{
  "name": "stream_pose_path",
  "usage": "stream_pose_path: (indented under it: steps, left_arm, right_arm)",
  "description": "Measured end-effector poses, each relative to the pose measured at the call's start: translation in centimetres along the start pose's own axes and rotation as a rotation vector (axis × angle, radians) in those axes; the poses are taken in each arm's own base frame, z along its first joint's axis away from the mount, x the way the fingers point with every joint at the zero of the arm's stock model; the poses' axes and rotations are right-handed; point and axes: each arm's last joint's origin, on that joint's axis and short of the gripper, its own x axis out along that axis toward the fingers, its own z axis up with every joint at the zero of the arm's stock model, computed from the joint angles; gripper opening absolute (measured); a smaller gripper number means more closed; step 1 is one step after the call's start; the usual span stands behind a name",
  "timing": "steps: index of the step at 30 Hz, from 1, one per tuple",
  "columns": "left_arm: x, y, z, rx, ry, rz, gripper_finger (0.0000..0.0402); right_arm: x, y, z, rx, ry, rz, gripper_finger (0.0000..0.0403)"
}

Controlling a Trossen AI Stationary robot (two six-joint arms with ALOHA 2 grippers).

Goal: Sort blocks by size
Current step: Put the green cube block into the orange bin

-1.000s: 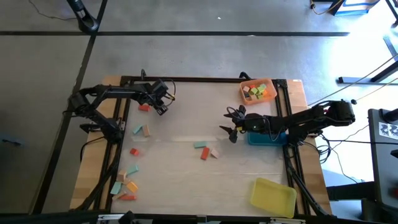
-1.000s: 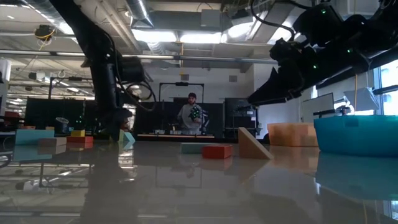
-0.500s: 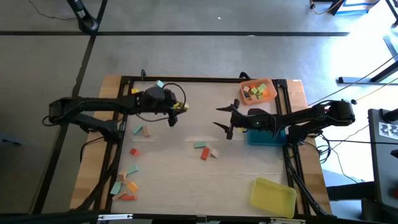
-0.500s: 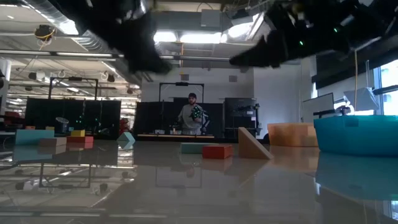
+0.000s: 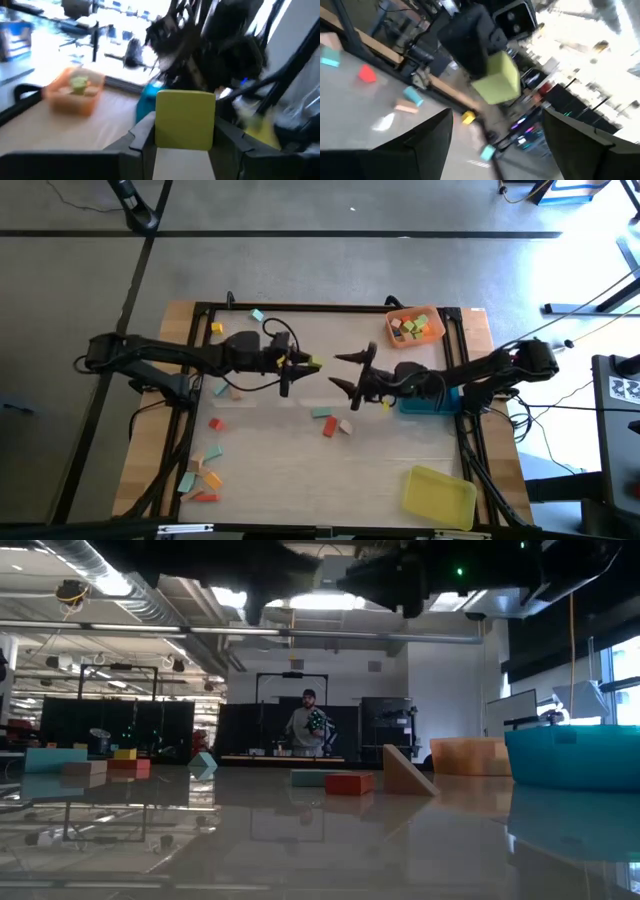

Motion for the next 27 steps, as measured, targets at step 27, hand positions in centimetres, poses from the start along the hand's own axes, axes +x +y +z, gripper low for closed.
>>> stream_pose_path:
  steps: [27]
  left_arm:
    - [1.2,-1.9,-0.8,-0.077,-0.037,-0.128,0.0132]
  right_arm:
    - [3.1,0.8,2.7,-0.27,-0.054,-0.006,0.0151]
